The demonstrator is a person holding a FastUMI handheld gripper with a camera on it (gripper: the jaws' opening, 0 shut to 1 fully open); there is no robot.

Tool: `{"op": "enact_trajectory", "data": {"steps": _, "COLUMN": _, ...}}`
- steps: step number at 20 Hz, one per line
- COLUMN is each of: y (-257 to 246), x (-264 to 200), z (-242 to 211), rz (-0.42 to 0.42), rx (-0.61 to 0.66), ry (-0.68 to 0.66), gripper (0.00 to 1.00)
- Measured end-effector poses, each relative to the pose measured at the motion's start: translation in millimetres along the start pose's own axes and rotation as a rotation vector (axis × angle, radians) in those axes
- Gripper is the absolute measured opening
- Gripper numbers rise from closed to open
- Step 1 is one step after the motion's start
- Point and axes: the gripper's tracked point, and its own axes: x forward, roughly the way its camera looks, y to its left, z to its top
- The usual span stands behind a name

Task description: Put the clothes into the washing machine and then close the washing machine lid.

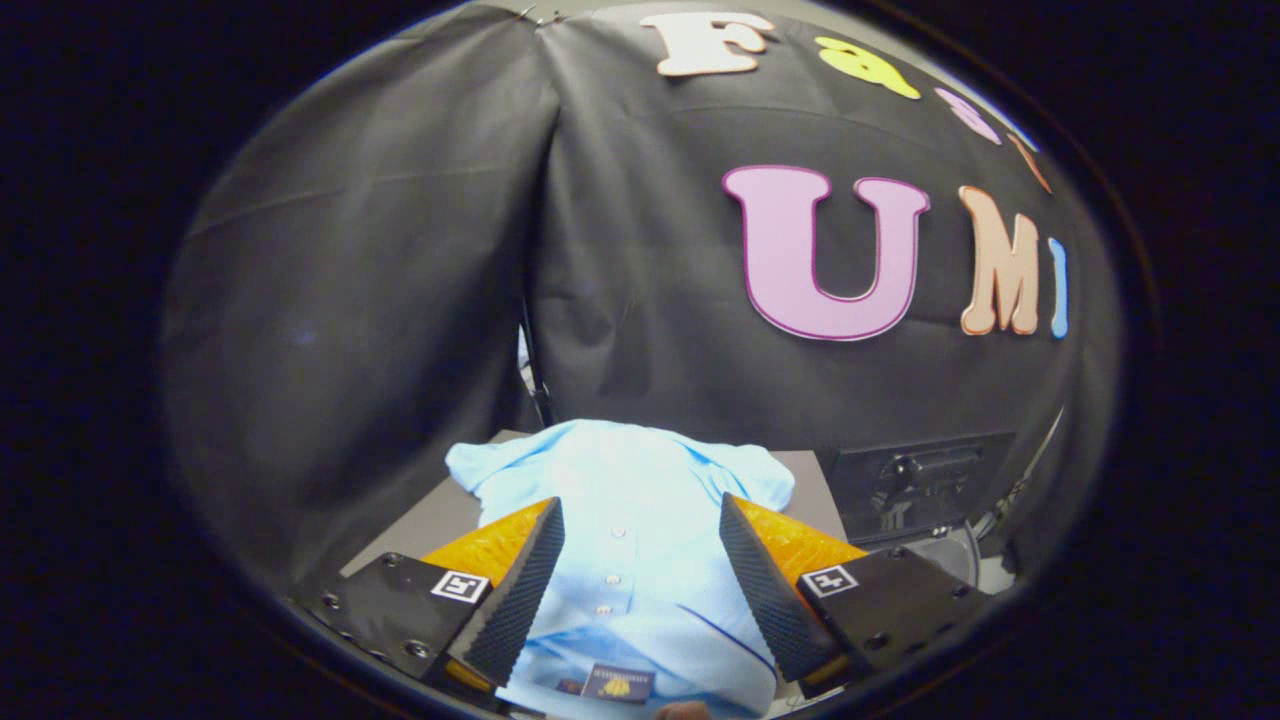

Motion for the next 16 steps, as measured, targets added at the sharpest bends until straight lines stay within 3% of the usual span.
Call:
{"op": "enact_trajectory", "data": {"steps": 2, "y": 17, "x": 19, "z": -13, "rz": 0.044, "rx": 0.026, "ry": 0.095, "gripper": 0.98}}
{"op": "enact_trajectory", "data": {"steps": 5, "y": -5, "x": 50, "z": -36, "rz": -0.061, "rx": -0.017, "ry": 0.201, "gripper": 0.99}}
{"op": "enact_trajectory", "data": {"steps": 7, "y": -2, "x": 51, "z": -47, "rz": -0.033, "rx": -0.034, "ry": 0.273, "gripper": 0.99}}
{"op": "enact_trajectory", "data": {"steps": 10, "y": -4, "x": 63, "z": -48, "rz": 0.02, "rx": -0.03, "ry": 0.264, "gripper": 0.63}}
{"op": "enact_trajectory", "data": {"steps": 14, "y": -7, "x": 62, "z": -43, "rz": -0.014, "rx": -0.054, "ry": 0.232, "gripper": 0.16}}
{"op": "enact_trajectory", "data": {"steps": 15, "y": -9, "x": 60, "z": -43, "rz": -0.03, "rx": -0.082, "ry": 0.216, "gripper": 0.16}}
{"op": "enact_trajectory", "data": {"steps": 16, "y": -11, "x": 47, "z": -30, "rz": -0.046, "rx": -0.067, "ry": 0.149, "gripper": 0.08}}
